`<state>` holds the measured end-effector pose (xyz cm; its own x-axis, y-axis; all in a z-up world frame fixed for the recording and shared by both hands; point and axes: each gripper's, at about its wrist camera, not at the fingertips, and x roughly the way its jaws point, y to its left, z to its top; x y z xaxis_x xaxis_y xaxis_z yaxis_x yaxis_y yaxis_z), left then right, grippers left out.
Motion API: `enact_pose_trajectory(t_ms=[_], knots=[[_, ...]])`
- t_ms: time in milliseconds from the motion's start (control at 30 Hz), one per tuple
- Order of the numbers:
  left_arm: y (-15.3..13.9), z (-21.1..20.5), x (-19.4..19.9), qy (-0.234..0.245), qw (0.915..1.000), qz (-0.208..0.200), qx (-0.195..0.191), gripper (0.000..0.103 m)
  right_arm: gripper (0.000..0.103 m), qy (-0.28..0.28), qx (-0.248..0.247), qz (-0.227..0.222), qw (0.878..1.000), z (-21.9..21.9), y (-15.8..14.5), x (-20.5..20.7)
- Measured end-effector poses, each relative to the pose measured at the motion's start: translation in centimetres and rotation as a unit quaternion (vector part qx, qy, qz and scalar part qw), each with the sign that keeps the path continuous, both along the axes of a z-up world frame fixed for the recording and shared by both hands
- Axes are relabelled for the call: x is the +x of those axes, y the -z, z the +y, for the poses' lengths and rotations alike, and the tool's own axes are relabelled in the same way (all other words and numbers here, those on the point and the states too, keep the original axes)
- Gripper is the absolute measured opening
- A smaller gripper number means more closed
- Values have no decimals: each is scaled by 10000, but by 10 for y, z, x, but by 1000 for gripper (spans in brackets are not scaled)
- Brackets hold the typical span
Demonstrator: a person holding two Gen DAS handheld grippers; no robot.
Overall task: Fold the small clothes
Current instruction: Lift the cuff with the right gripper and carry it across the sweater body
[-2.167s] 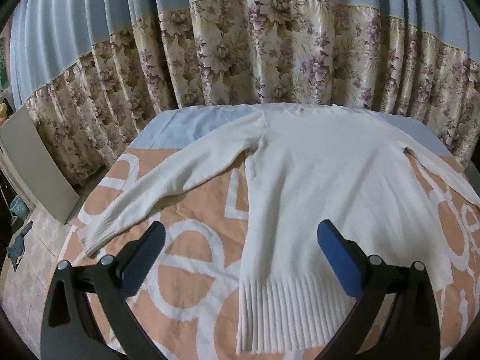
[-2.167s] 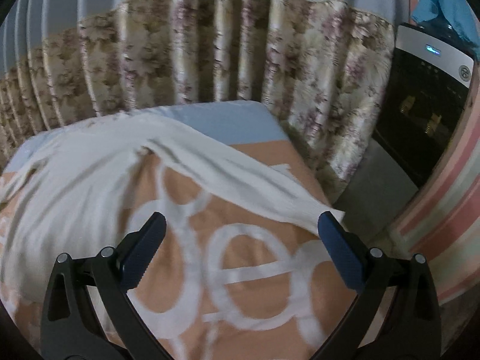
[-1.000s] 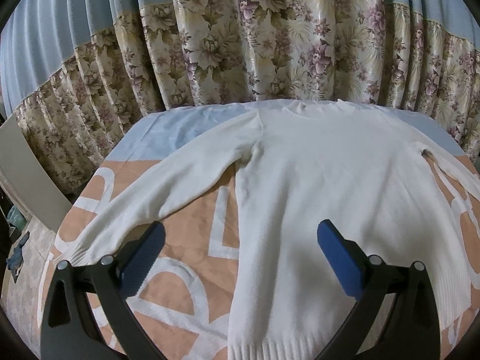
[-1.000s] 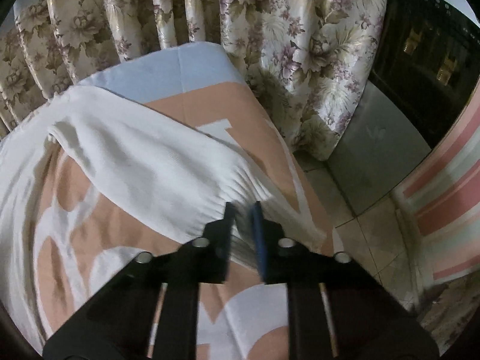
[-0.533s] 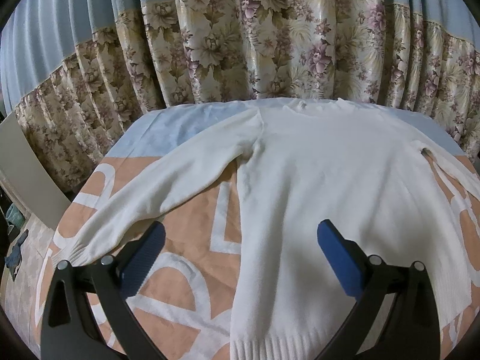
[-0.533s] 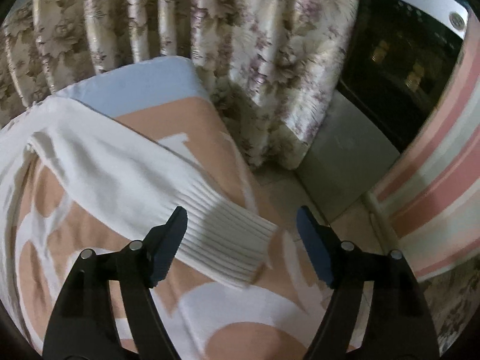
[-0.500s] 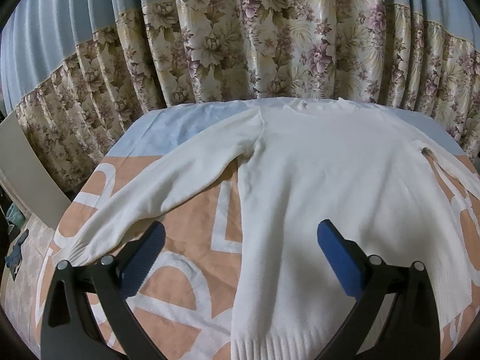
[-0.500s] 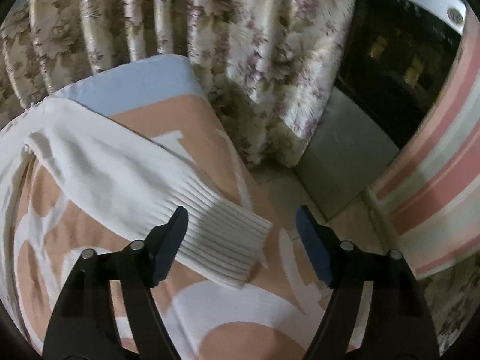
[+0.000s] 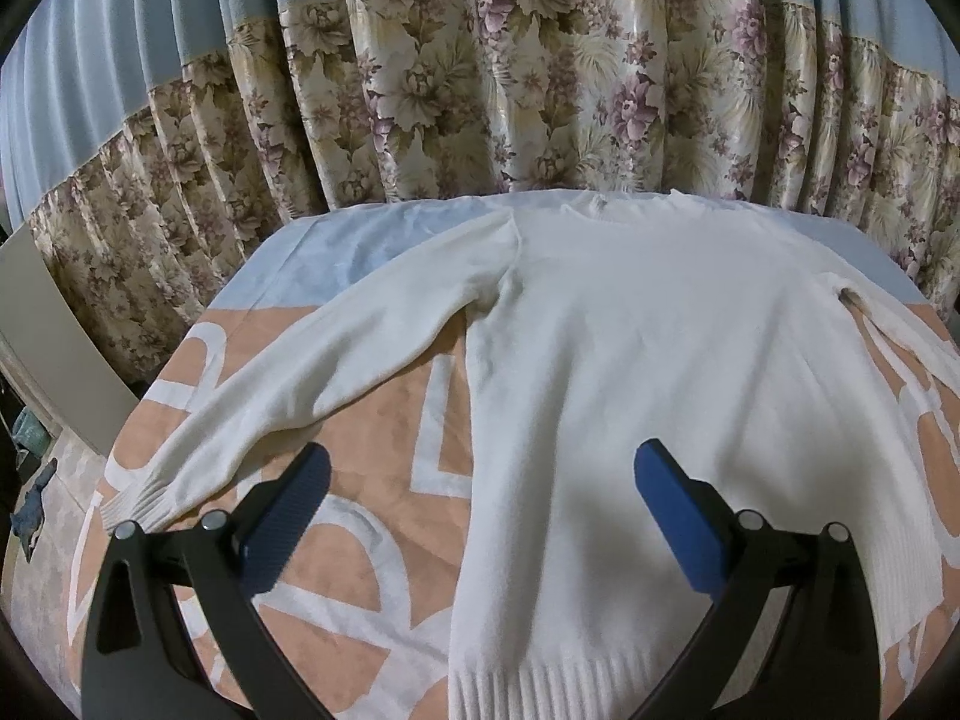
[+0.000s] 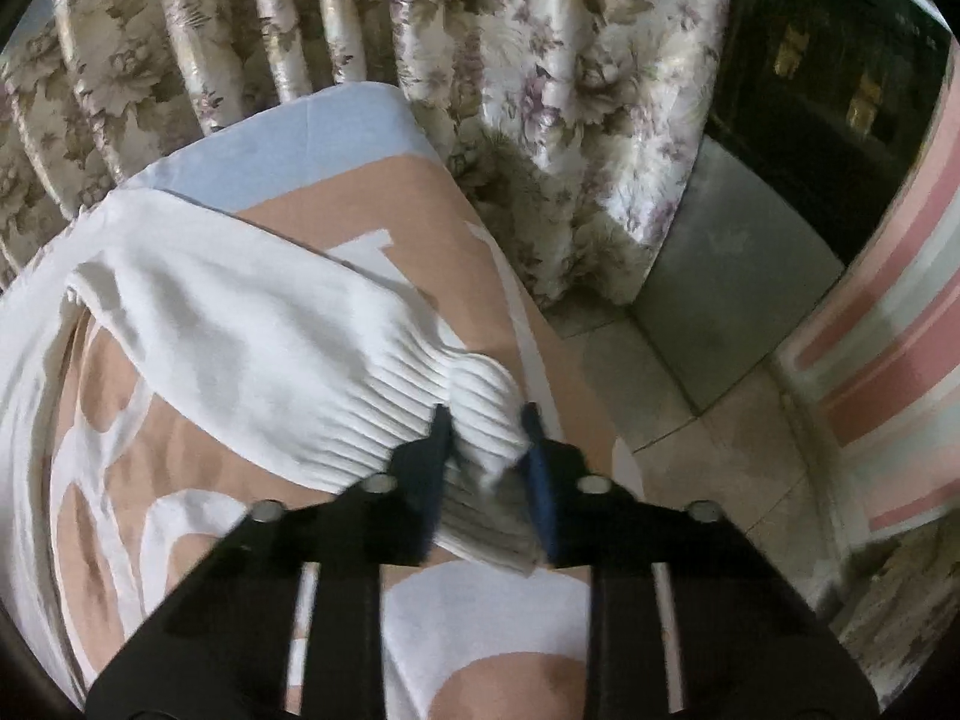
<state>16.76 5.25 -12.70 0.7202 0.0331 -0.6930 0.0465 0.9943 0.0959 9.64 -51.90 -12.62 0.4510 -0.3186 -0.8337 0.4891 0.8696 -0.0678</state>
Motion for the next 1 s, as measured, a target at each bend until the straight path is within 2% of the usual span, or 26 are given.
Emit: enact_pose_trajectory(t_ms=[233, 433, 733, 1000], knots=[[-8, -3, 15, 74, 9999, -89, -1, 101, 17, -237, 49, -457, 9987, 26, -37, 14], [-14, 1, 40, 119, 9995, -248, 161, 101, 17, -572, 188, -694, 9958, 62, -61, 47], [-17, 24, 91, 28, 9997, -231, 82, 101, 17, -1008, 62, -581, 9932, 140, -58, 112], [-16, 43, 126, -82, 9999, -106, -50, 101, 16, -1545, 263, -555, 9861, 230, -48, 188]])
